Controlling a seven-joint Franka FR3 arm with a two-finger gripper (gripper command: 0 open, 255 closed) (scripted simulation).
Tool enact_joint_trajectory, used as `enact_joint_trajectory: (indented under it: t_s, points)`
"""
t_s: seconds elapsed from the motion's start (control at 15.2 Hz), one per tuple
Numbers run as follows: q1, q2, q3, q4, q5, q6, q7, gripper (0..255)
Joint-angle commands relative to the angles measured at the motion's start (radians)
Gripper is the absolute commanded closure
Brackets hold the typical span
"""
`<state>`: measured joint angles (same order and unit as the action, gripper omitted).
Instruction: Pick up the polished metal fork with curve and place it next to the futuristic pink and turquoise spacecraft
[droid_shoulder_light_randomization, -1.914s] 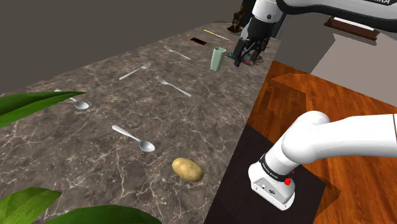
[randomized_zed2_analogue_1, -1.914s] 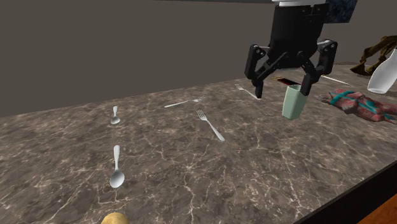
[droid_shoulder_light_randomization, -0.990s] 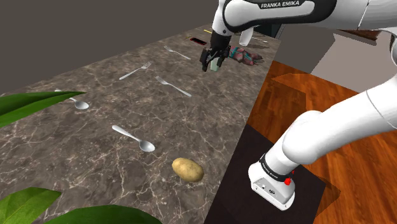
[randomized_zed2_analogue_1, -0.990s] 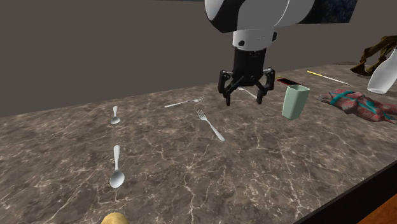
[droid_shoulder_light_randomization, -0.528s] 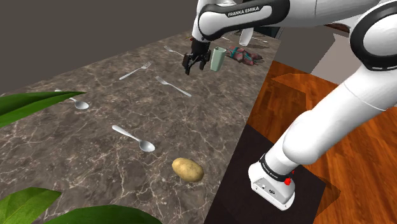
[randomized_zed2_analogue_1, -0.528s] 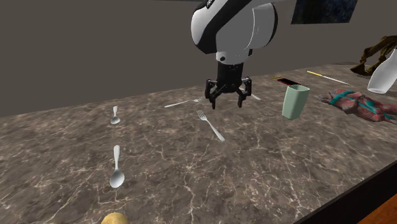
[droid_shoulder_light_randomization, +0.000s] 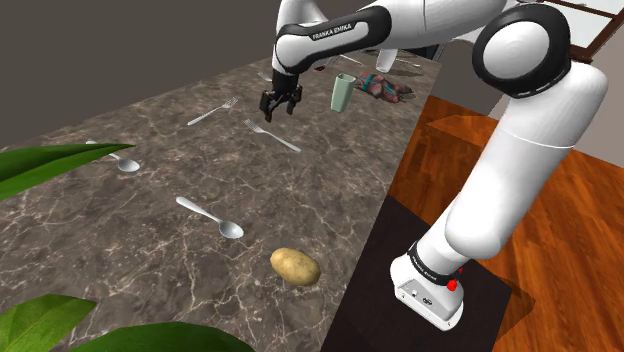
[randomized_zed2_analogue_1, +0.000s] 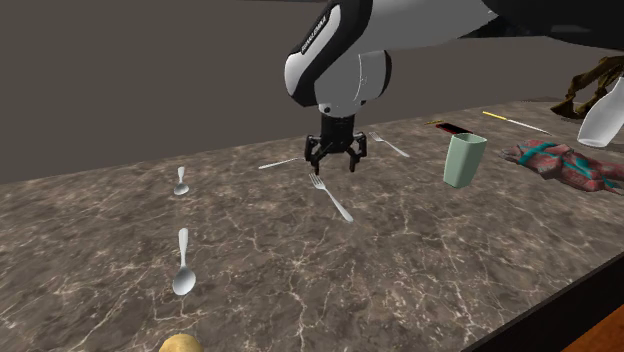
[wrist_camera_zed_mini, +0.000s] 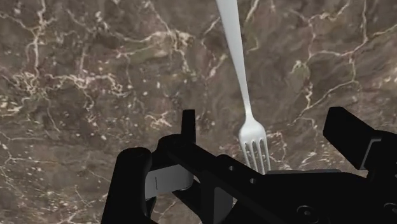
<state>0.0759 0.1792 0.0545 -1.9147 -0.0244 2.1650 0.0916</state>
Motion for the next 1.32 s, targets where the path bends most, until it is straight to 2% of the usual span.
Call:
enact_joint_trajectory:
  t_s: [0.0,0.26,0.73,1.25]
  points:
    - [0.003,0.08,0.003,0.067,0.001,0.015,-0.01,0]
    - [0.012,0.214,0.011,0.201,0.0,0.016,-0.019,0]
    - [0.014,0.269,0.009,0.177,-0.005,0.094,-0.016,0]
    - [0.014,0.269,0.009,0.177,-0.005,0.094,-0.016,0]
